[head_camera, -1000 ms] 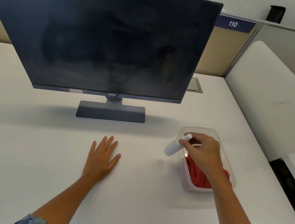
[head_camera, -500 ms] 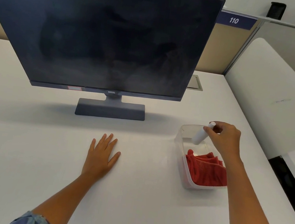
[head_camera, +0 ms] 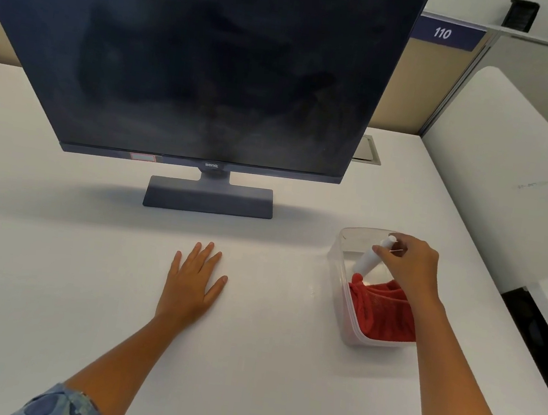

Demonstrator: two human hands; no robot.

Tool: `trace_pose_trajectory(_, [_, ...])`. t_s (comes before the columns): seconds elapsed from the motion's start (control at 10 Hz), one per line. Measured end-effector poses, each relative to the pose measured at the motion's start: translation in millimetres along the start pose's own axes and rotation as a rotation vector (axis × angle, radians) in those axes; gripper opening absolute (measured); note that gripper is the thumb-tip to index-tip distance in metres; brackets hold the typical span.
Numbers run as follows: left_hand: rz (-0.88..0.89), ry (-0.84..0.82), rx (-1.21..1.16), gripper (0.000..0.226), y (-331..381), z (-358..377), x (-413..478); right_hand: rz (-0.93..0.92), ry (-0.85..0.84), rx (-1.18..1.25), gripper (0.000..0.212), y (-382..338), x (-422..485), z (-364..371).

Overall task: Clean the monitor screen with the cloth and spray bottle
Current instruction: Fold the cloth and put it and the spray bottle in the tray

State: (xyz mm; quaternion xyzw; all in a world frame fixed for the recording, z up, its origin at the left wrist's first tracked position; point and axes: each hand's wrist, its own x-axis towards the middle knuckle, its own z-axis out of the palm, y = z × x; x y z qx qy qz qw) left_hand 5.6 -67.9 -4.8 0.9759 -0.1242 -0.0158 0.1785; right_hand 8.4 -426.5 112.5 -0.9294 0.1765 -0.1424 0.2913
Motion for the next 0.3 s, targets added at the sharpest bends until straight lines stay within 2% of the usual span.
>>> trace_pose_trajectory(0.2, [0.004, 0.003, -0.023, 0.095, 1.2, -2.6, -0.3, 0.04, 0.032, -0.076, 0.064, -7.9, -8.8, -3.9])
trace_pose_trajectory(0.3, [0.002, 0.002, -0.032, 0.095, 1.5, -3.3, -0.2, 0.0, 0.071, -0.13, 0.074, -14.0, -16.2, -1.1])
